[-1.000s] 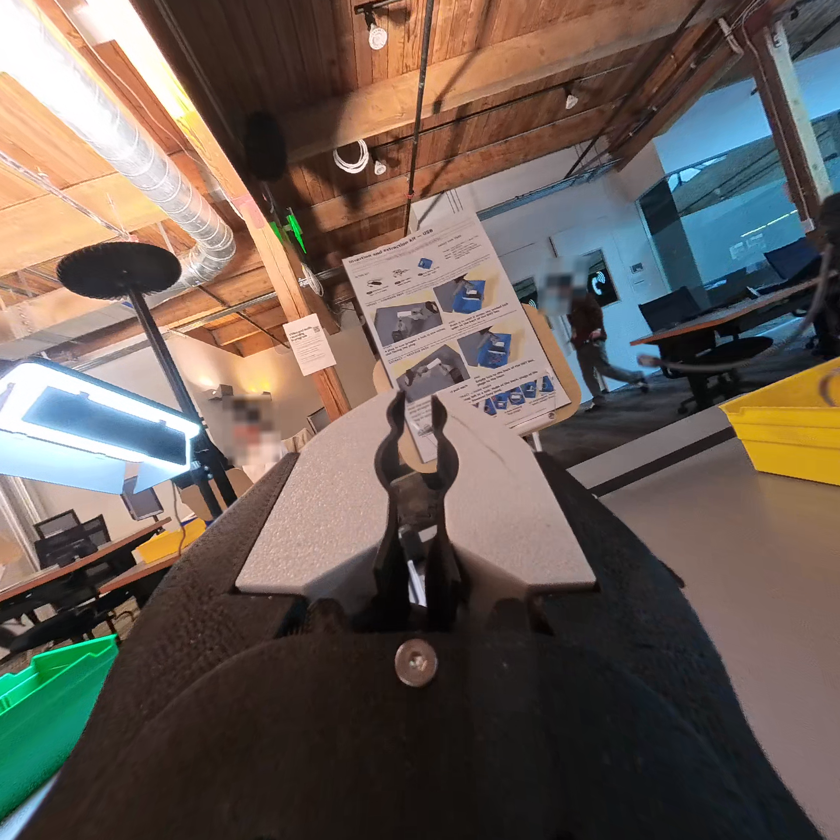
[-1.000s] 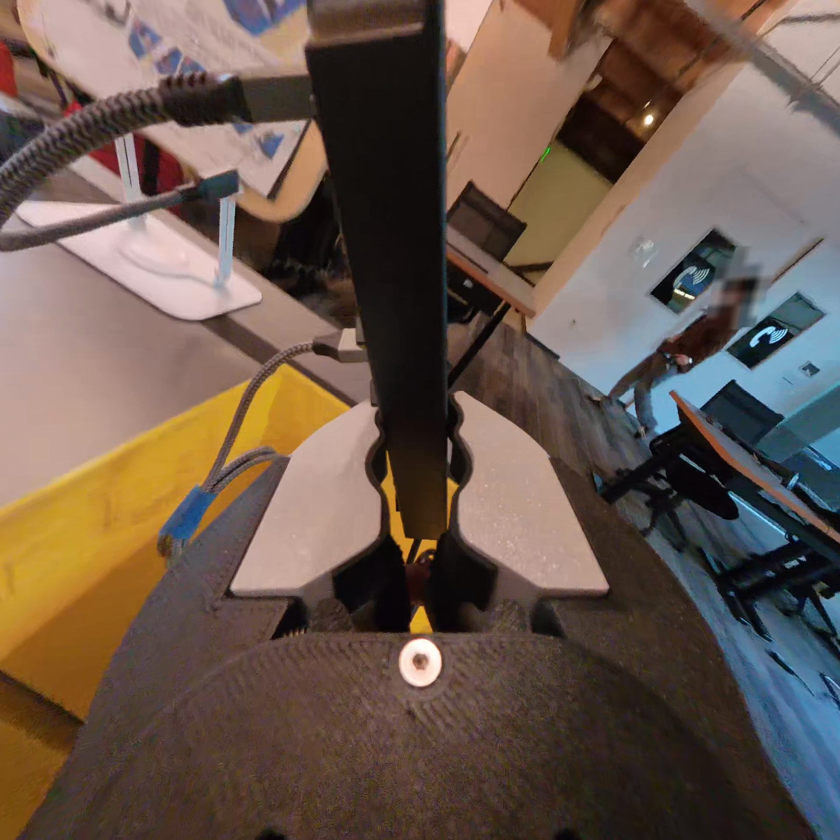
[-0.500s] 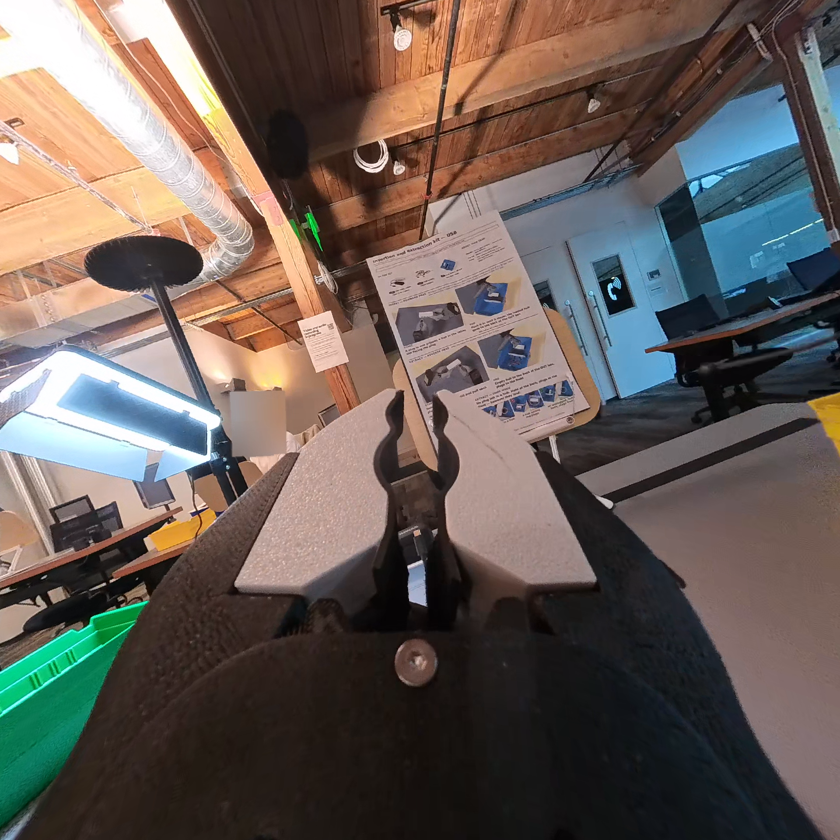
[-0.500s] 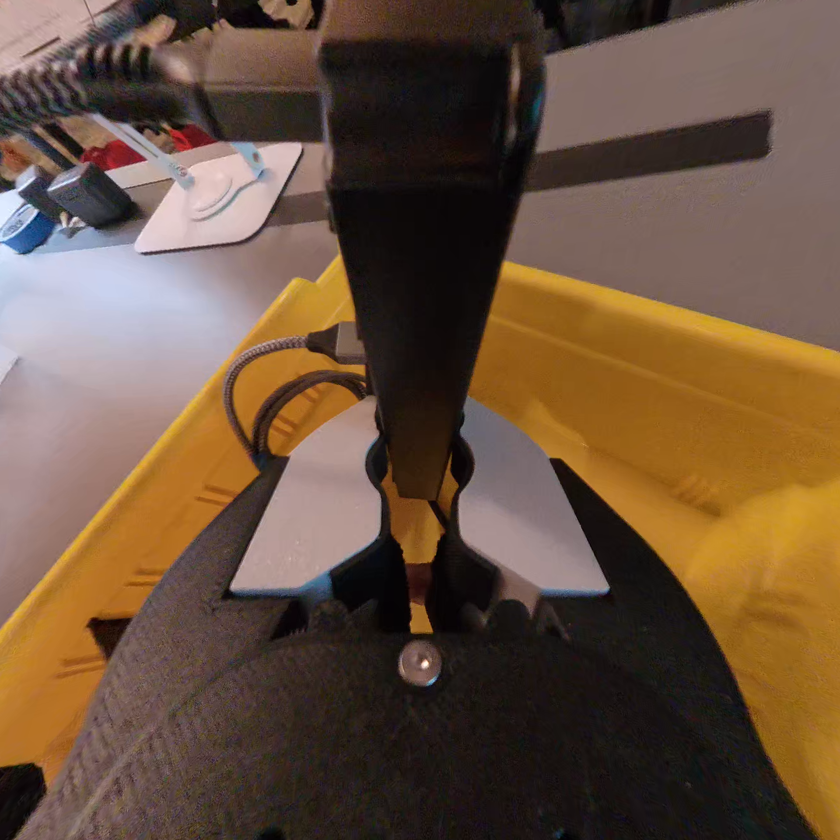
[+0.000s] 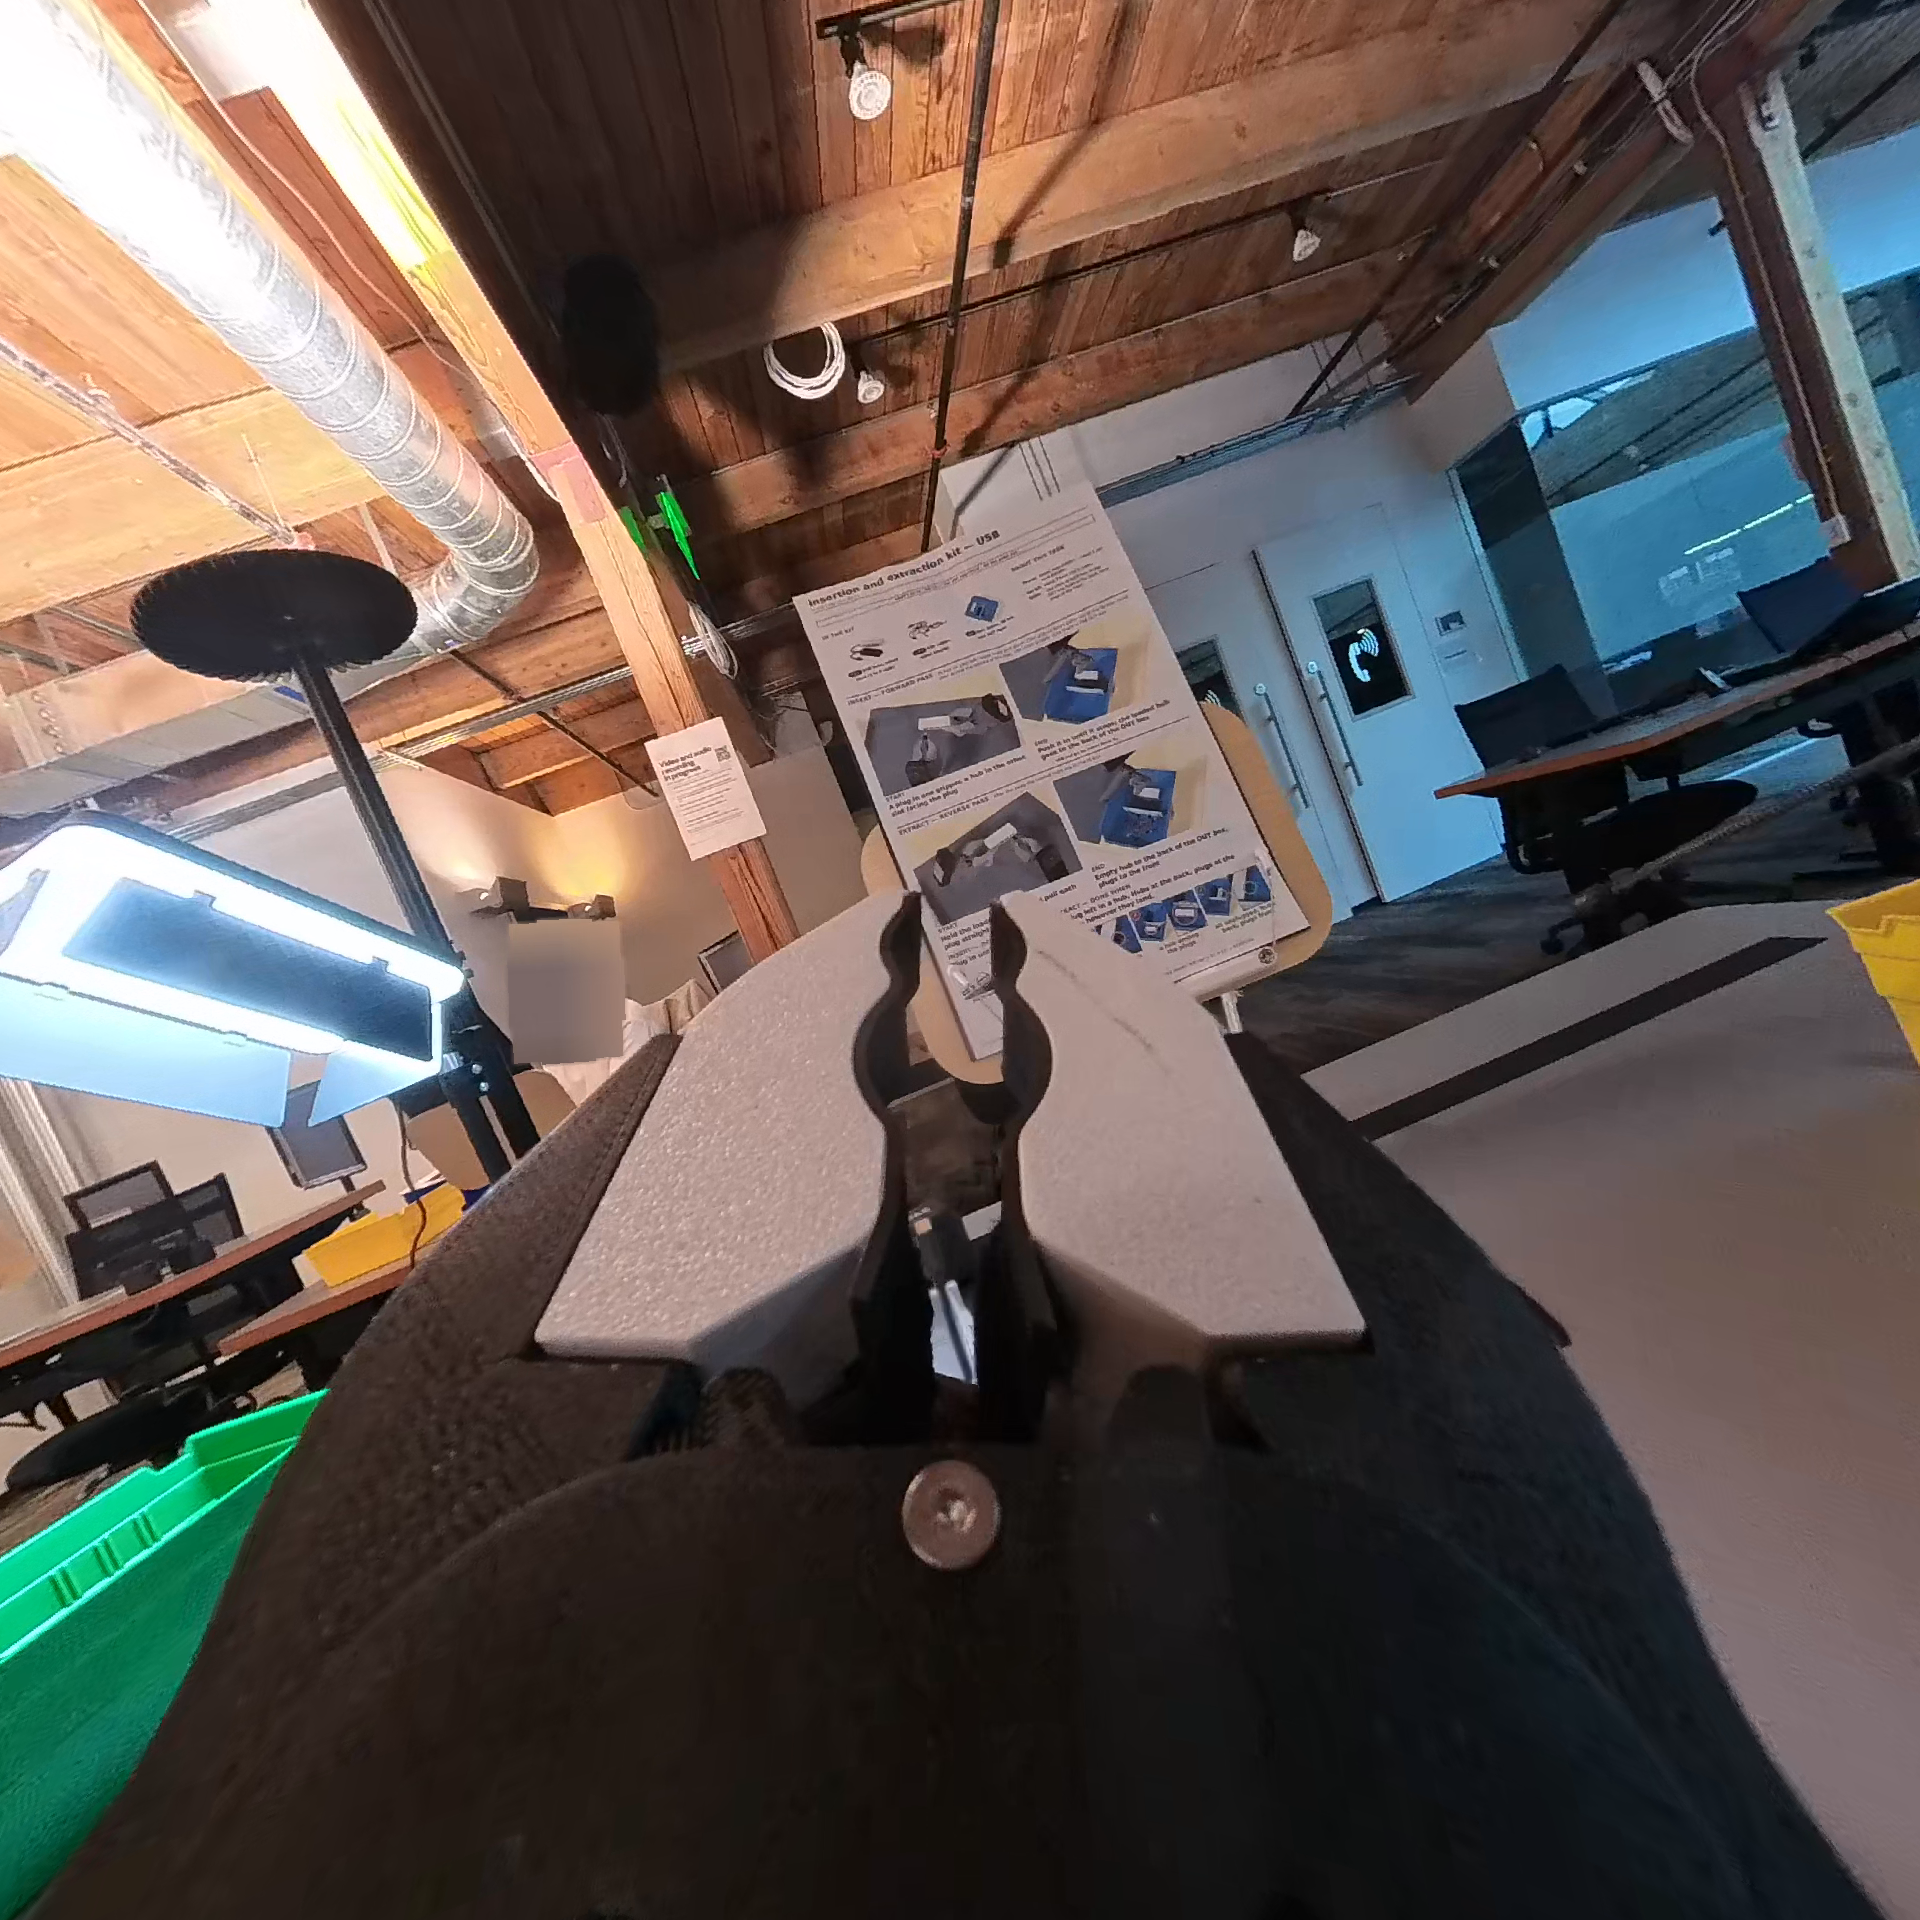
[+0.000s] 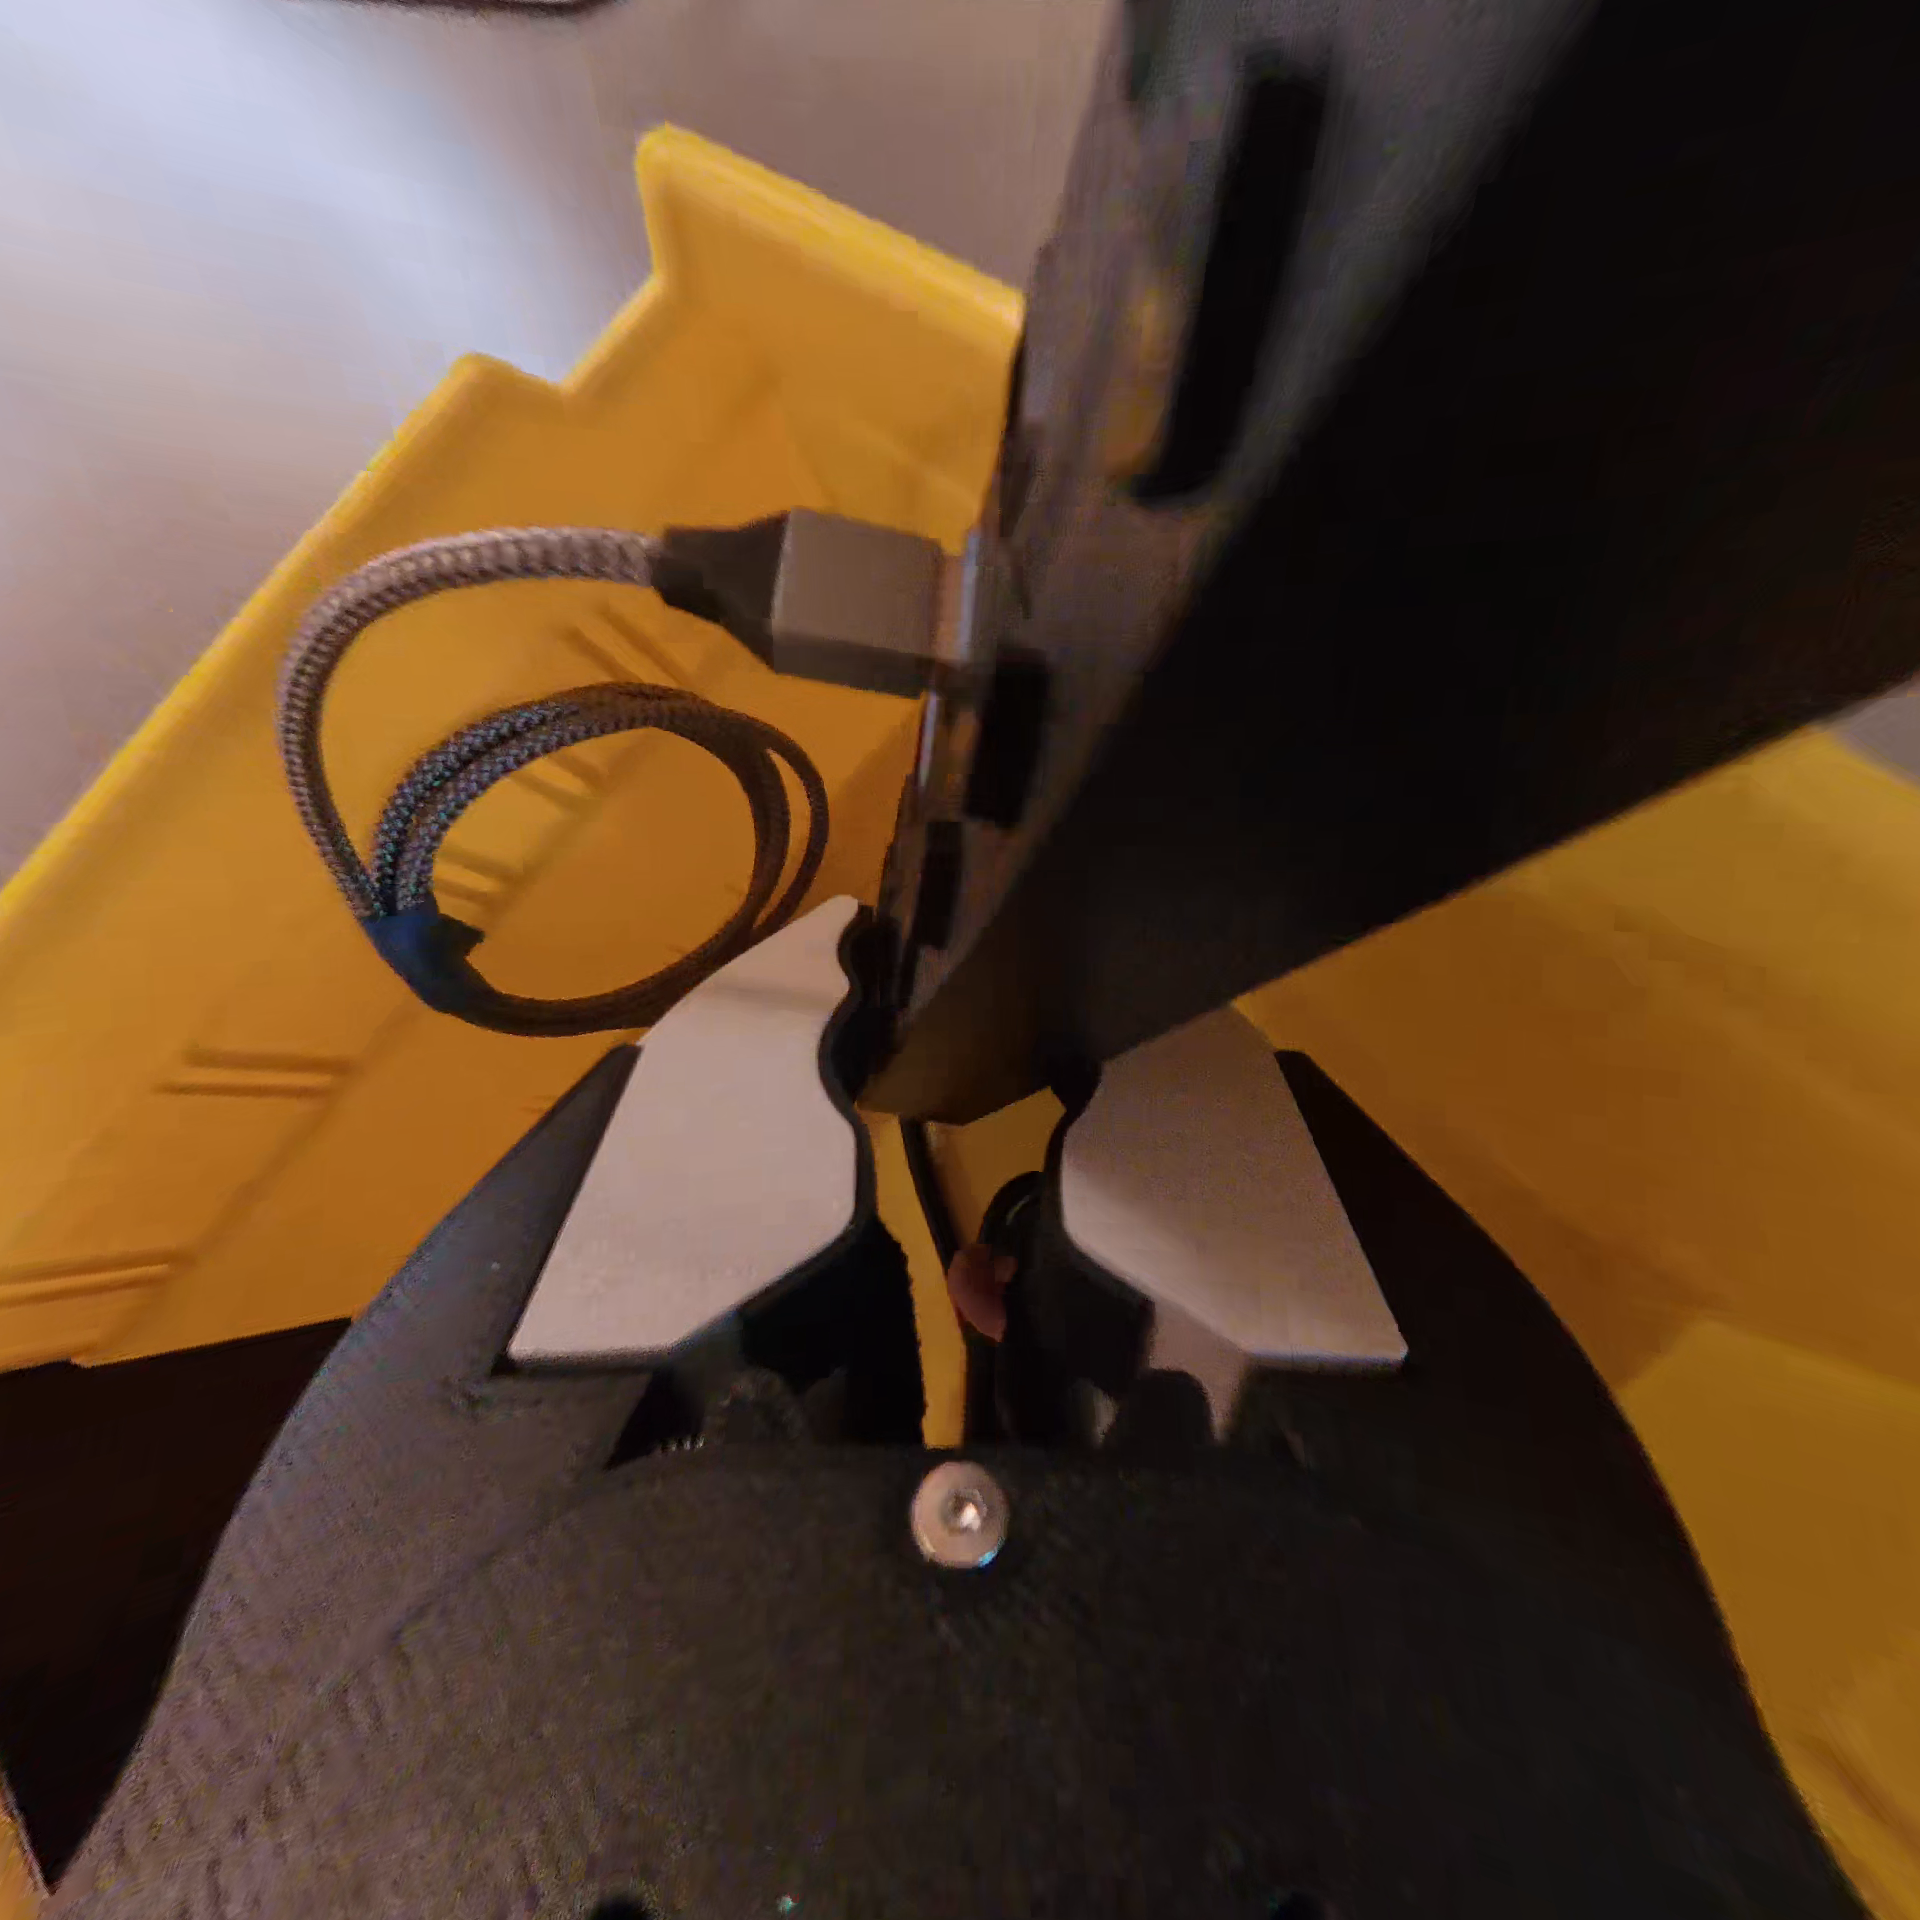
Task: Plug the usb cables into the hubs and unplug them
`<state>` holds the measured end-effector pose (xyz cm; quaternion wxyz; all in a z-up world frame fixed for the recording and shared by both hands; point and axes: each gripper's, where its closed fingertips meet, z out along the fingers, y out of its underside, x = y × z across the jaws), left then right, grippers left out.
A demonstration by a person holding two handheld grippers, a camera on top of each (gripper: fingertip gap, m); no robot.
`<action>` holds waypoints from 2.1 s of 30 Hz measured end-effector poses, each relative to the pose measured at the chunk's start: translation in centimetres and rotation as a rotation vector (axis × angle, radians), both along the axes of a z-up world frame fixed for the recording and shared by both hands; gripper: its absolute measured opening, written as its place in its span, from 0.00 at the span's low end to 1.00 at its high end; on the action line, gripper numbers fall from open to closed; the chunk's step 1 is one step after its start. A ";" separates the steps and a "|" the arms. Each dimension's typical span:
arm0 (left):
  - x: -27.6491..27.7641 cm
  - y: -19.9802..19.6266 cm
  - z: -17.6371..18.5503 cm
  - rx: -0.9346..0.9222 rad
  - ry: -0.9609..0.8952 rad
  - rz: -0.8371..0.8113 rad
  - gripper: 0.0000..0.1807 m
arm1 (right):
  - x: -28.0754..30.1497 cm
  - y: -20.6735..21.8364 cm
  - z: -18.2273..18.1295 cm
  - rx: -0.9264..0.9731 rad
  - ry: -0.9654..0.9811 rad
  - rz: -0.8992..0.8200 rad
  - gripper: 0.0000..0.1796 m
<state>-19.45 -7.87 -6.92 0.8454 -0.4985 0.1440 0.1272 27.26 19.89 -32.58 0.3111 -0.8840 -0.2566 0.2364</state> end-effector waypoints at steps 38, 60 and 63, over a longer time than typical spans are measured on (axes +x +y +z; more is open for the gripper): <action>3.1 0.2 -0.5 -0.001 0.094 -0.056 0.08 | 11.2 -14.1 5.7 0.171 -0.579 -0.326 0.13; 3.0 0.8 -1.4 -0.051 0.100 -0.063 0.08 | 14.5 -14.5 8.5 0.359 -0.552 -0.473 0.42; 2.5 0.9 -1.3 -0.086 0.078 -0.071 0.08 | 13.3 -14.5 4.6 0.309 -0.425 -0.443 0.35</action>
